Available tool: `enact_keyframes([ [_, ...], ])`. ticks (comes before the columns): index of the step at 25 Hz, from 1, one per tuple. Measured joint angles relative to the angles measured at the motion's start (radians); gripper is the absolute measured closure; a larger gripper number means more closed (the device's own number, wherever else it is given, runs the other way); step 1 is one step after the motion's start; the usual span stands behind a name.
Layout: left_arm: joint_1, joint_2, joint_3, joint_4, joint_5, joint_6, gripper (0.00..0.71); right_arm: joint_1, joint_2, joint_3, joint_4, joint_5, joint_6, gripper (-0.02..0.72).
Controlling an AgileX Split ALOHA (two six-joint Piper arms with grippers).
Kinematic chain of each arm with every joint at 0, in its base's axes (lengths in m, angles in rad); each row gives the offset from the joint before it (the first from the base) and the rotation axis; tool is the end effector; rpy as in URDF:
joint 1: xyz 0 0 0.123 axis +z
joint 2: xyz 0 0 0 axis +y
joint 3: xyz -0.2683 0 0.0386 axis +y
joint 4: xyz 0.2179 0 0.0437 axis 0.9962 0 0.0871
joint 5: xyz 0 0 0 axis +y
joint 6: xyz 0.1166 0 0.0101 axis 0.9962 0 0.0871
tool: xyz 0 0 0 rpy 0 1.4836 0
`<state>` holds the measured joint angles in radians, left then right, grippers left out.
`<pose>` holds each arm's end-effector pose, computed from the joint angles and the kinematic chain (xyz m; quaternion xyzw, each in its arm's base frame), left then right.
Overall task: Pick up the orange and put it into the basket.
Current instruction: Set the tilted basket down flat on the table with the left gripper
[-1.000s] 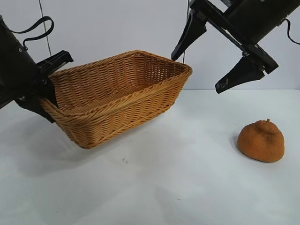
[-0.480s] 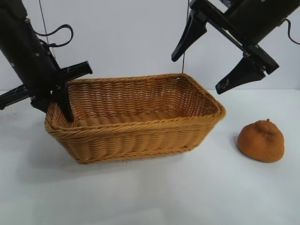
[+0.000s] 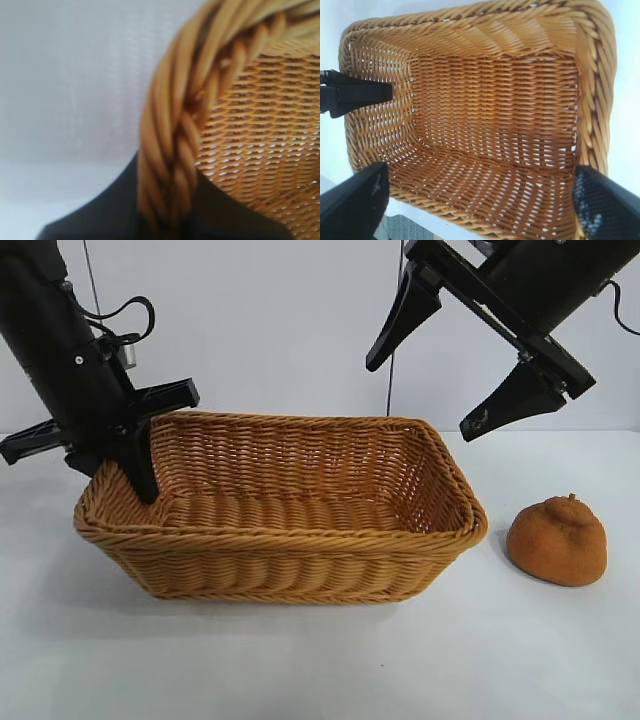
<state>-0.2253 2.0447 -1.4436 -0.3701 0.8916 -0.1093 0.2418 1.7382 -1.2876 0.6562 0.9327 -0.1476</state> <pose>0.3664 -0.1178 0.1468 -0.0464 0.9839 -0.1636 0.0547 0.3130 0.1363 0.2311 -0.0296 0.9500 0.2885 0.1162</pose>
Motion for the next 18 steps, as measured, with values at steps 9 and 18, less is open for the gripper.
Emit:
enact_keyframes([
  [9, 0.002, 0.092, 0.000, -0.003, -0.011, 0.018, 0.625, 0.000, 0.000, 0.000, 0.001, -0.002, 0.000, 0.021],
  [18, 0.002, 0.094, -0.008, -0.013, 0.005, 0.022, 0.170, 0.000, 0.000, 0.000, 0.001, -0.002, 0.000, 0.021],
])
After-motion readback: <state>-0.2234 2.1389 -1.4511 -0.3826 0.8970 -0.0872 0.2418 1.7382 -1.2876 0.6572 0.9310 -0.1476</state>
